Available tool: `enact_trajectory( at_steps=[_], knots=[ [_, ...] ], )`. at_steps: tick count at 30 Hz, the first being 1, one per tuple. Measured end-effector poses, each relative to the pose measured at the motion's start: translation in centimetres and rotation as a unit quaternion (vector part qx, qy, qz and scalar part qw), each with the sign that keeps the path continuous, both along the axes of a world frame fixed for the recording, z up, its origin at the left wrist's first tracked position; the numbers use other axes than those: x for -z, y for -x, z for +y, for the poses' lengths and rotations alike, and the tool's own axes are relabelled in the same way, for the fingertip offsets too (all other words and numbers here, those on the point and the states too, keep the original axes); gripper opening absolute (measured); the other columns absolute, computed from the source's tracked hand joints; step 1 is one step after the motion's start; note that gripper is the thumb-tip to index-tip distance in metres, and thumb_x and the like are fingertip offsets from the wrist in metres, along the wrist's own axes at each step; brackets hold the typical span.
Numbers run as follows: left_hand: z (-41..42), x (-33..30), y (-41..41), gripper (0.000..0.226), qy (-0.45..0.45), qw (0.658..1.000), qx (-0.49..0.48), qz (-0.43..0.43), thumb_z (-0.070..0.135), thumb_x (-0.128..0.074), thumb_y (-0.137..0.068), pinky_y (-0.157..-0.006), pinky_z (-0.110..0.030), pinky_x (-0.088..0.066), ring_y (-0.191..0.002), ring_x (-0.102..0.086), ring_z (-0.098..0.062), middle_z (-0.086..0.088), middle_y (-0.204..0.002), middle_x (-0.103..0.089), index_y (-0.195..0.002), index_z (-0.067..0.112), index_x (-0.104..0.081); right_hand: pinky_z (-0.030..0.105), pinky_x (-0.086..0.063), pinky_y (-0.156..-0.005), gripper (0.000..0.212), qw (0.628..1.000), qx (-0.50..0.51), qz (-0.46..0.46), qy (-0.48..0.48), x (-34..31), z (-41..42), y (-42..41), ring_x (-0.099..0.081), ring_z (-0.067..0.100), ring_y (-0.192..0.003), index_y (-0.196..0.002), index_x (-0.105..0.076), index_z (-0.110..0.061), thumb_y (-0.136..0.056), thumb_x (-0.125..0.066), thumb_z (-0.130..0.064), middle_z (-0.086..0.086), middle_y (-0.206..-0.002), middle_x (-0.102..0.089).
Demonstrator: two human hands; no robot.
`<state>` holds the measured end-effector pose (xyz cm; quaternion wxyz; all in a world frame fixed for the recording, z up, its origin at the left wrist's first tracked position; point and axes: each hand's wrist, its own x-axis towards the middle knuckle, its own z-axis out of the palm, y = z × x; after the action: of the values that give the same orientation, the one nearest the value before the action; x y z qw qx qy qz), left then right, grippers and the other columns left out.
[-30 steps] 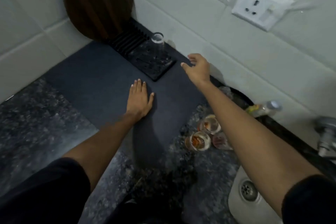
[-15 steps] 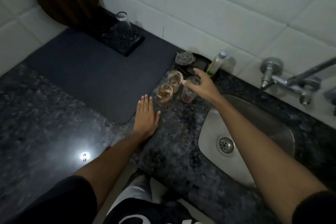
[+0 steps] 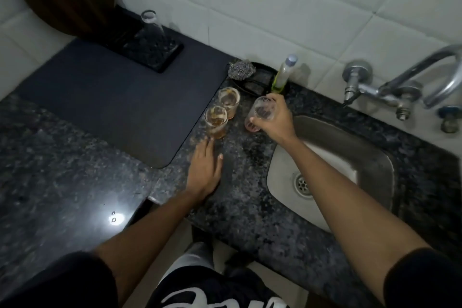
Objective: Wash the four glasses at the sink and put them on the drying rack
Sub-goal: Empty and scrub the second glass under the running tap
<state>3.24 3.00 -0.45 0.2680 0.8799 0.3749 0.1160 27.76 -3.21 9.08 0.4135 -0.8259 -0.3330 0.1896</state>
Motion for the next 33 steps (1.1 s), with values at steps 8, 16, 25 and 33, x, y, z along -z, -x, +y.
enact_trajectory(
  at_steps=[8, 16, 25, 33],
  knots=[
    [-4.1, -3.1, -7.8, 0.055, 0.023, 0.982, 0.157, -0.101, 0.036, -0.044, -0.108, -0.124, -0.041, -0.027, -0.148, -0.033, -0.028, -0.014, -0.158, -0.041, -0.155, 0.007, -0.038, 0.024, -0.051, -0.083, 0.068, 0.983, 0.183, -0.001, -0.016, -1.4, -9.4, -2.4, -0.065, 0.015, -0.101, -0.12, -0.055, -0.018, -0.067, -0.097, -0.02, -0.005, -0.108, -0.064],
    [-8.0, -9.7, -21.9, 0.056, 0.02, 0.965, 0.212, -0.15, 0.032, -0.05, -0.105, -0.12, -0.039, -0.03, -0.145, -0.039, -0.031, -0.017, -0.154, -0.046, -0.152, 0.003, -0.042, 0.017, -0.048, -0.085, 0.073, 0.955, 0.29, -0.048, -0.038, -4.9, -17.5, -6.8, -0.065, 0.012, -0.1, -0.125, -0.061, -0.015, -0.063, -0.099, -0.024, -0.001, -0.11, -0.069],
    [-9.4, -14.9, -32.4, 0.048, 0.047, 0.978, 0.138, -0.149, 0.036, -0.053, -0.105, -0.084, -0.047, -0.051, -0.108, -0.065, -0.044, -0.025, -0.119, -0.069, -0.141, 0.005, -0.05, -0.003, -0.041, -0.067, 0.064, 0.963, 0.247, -0.08, -0.067, -7.2, -19.9, -11.5, -0.06, -0.01, -0.079, -0.119, -0.065, -0.019, -0.066, -0.098, -0.028, -0.016, -0.095, -0.065],
    [-9.8, -14.3, -34.6, 0.031, 0.036, 0.983, 0.104, -0.147, 0.027, -0.046, -0.105, -0.073, -0.052, -0.055, -0.085, -0.067, -0.044, -0.024, -0.094, -0.072, -0.106, 0.001, -0.064, 0.025, -0.058, -0.076, 0.059, 0.969, 0.222, -0.082, -0.065, -7.4, -18.7, -13.1, -0.069, 0.003, -0.085, -0.111, -0.061, -0.019, -0.066, -0.095, -0.037, -0.012, -0.094, -0.071]
  ],
)
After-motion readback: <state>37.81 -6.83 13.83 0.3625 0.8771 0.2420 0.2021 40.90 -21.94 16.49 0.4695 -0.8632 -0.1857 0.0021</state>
